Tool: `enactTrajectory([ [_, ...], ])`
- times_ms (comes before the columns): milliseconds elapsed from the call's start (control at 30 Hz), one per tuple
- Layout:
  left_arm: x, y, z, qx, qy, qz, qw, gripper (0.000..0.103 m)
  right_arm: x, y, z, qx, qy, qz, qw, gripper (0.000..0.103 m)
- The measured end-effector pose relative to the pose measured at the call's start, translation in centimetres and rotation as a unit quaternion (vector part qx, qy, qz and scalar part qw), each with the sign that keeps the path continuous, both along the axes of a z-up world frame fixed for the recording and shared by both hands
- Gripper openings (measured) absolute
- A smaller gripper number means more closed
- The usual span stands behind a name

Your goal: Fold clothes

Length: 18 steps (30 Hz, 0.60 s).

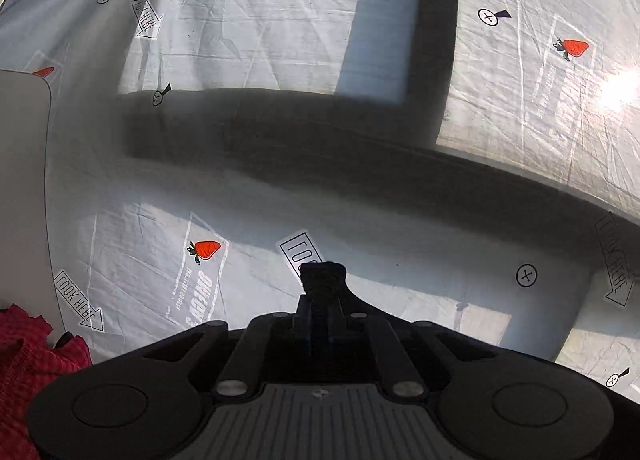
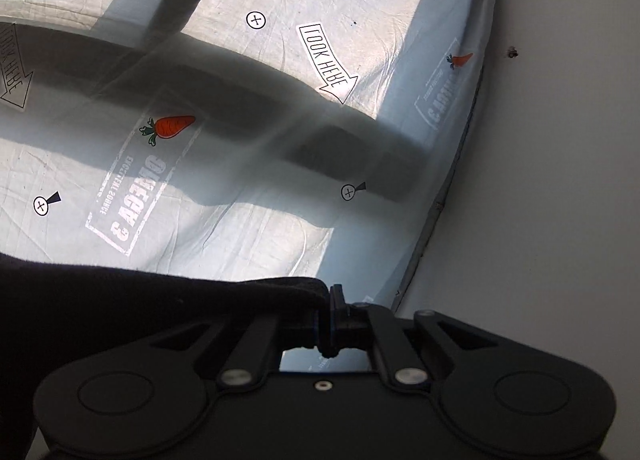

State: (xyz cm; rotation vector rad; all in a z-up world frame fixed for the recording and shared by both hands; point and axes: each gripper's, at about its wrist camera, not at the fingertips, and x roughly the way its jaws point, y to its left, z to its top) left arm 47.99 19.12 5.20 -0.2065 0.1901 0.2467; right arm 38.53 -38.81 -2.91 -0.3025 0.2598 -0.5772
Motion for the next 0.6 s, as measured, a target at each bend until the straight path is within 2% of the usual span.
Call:
enactTrajectory([
  [67, -3.3, 0.1, -1.9, 0.003, 0.014, 0.006, 0.9999, 0.008, -2.0, -0.3, -2.7, 0.013, 0.027, -0.002, 1.000, 0.005],
  [167, -7.7, 0.1, -6.5, 0.013, 0.069, 0.015, 0.9974, 0.008, -4.9, -0.2, -7.8, 0.008, 0.079, -0.009, 0.997, 0.005],
  [200, -9.0, 0.1, -8.5, 0.008, 0.093, 0.018, 0.9954, 0.008, -5.8, 0.0, -9.8, 0.005, 0.101, -0.014, 0.995, 0.005],
  [333, -13.4, 0.0, -16.2, -0.007, 0.191, 0.035, 0.9809, 0.008, -9.4, -0.5, -16.4, 0.060, 0.176, -0.024, 0.982, 0.005],
  [467, -17.7, -0.3, -21.1, -0.003, 0.246, 0.043, 0.9683, 0.008, -12.6, 0.1, -20.2, 0.078, 0.215, -0.032, 0.973, 0.005],
  [600, -21.1, 0.2, -22.7, -0.003, 0.258, 0.054, 0.9647, 0.008, -15.5, 0.2, -21.5, 0.103, 0.217, -0.047, 0.970, 0.005],
])
